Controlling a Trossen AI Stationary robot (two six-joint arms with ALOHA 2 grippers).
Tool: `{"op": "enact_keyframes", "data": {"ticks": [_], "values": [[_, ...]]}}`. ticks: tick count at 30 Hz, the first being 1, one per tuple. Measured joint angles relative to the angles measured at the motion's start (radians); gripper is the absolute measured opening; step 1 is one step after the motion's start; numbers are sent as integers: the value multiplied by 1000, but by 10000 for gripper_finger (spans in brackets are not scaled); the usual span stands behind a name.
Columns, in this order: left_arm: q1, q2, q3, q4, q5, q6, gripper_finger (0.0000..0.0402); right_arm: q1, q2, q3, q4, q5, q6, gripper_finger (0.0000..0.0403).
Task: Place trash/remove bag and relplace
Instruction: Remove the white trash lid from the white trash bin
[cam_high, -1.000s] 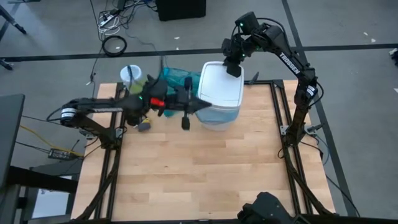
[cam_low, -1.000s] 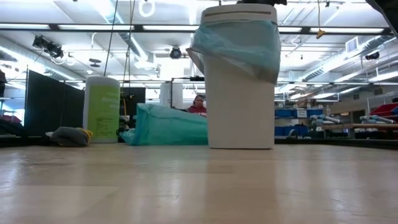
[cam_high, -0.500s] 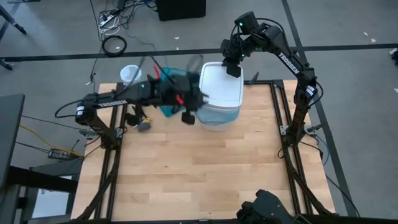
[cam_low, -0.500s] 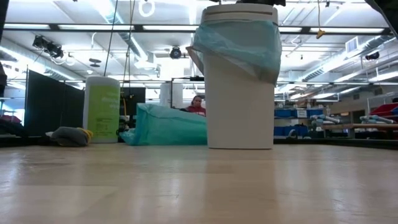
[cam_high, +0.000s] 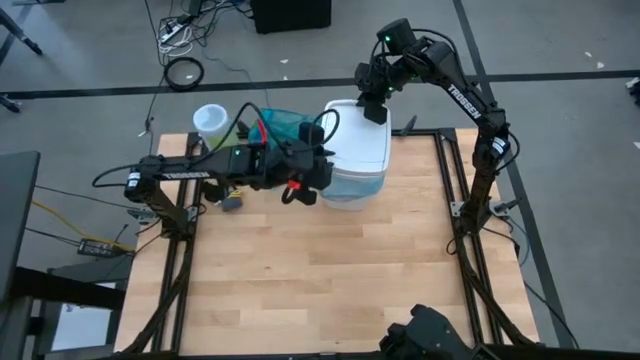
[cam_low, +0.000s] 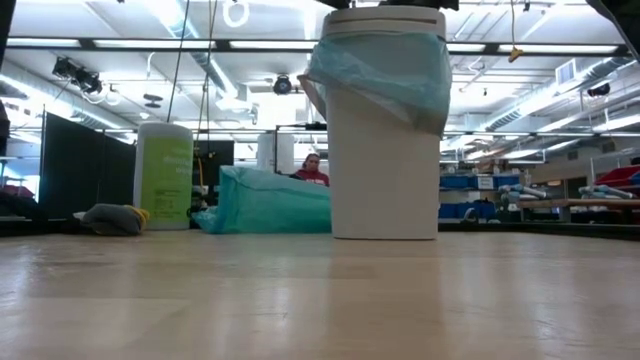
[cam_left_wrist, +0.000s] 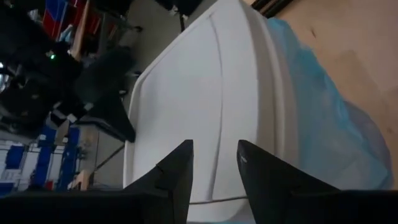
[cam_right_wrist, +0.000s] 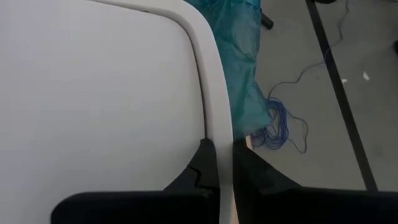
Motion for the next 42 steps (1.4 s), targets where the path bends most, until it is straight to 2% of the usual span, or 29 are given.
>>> {"op": "enact_keyframes", "data": {"ticks": [6,9,11,12,17,22,26,33,39,42], "values": [[-25,23,5,-15,-36,136,138,0,0,0,11,1,11,15],[-65,31,2,-10,-189,258,138,0,0,0,12,4,15,15],[-83,41,-2,42,-314,302,138,0,0,0,11,10,16,15],[-87,44,-2,64,-344,317,138,0,0,0,13,11,13,15],[-81,49,0,83,-311,304,138,0,0,0,16,13,13,15],[-87,66,3,100,-323,274,138,0,0,0,18,23,4,15],[-101,52,88,82,-192,142,138,-1,-1,-10,29,24,-2,15],[-102,52,138,-18,-152,146,138,-2,-5,-44,35,17,-26,15],[-106,99,138,-121,-155,146,137,0,-4,-48,64,-8,-27,15],[-107,131,138,-119,-226,170,137,0,-4,-48,74,-9,-23,15]]}}
